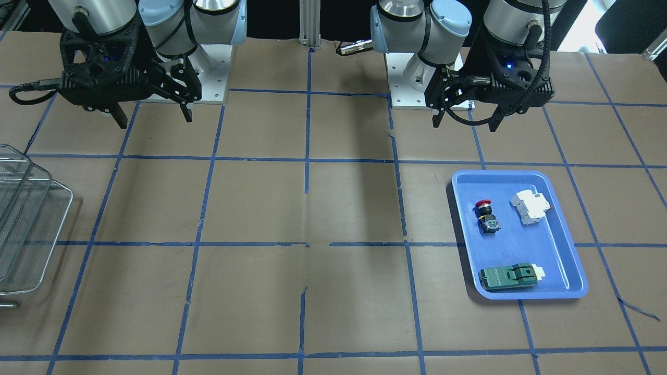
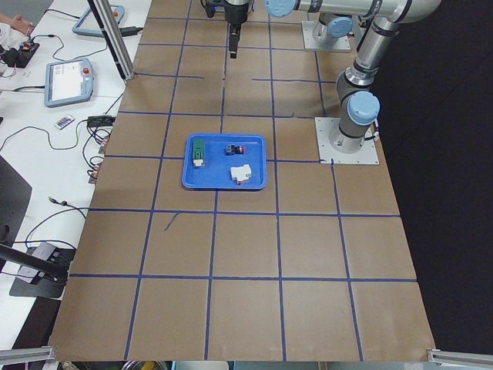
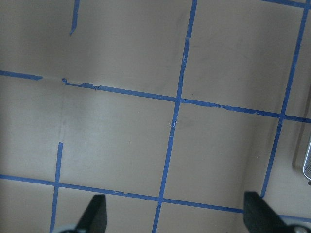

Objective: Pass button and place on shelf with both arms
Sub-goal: 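Move the left gripper down toward the red push button on the blue tray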

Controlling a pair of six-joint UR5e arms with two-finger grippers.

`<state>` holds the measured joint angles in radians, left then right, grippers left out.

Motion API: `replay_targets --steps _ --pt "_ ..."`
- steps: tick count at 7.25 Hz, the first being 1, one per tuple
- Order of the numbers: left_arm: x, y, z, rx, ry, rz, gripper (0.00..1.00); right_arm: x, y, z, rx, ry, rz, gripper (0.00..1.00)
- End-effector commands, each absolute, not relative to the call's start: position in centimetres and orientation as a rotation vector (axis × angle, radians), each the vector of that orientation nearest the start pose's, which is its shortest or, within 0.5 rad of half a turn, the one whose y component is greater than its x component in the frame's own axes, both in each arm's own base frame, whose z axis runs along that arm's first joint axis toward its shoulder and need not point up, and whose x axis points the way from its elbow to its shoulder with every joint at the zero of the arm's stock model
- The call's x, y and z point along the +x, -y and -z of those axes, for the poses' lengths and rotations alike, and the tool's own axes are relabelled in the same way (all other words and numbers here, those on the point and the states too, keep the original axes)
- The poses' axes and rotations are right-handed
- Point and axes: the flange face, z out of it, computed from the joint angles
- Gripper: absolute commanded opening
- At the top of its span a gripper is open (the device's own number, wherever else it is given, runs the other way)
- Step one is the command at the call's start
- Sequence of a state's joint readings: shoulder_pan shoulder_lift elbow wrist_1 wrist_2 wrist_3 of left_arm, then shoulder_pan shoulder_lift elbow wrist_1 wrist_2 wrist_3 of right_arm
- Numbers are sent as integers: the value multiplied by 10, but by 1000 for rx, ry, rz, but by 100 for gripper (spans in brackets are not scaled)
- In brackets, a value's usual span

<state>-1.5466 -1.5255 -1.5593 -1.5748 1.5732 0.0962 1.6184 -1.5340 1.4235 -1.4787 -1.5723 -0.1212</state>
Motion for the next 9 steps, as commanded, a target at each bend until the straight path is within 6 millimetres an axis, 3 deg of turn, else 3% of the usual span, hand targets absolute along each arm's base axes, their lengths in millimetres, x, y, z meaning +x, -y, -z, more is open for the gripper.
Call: replay_targets --steps 1,6,7,9 --pt "-121 480 -514 111 -3134 79 100 157 500 -533 -265 -3132 29 100" --pt "-111 479 -509 79 -3135 50 100 157 500 -533 -265 -3133 31 100" --pt "-91 481 -502 27 -3137 26 100 157 500 -533 -265 -3132 29 100" --pt "-50 480 -484 94 -3146 -18 100 157 500 -533 -265 -3132 29 100"
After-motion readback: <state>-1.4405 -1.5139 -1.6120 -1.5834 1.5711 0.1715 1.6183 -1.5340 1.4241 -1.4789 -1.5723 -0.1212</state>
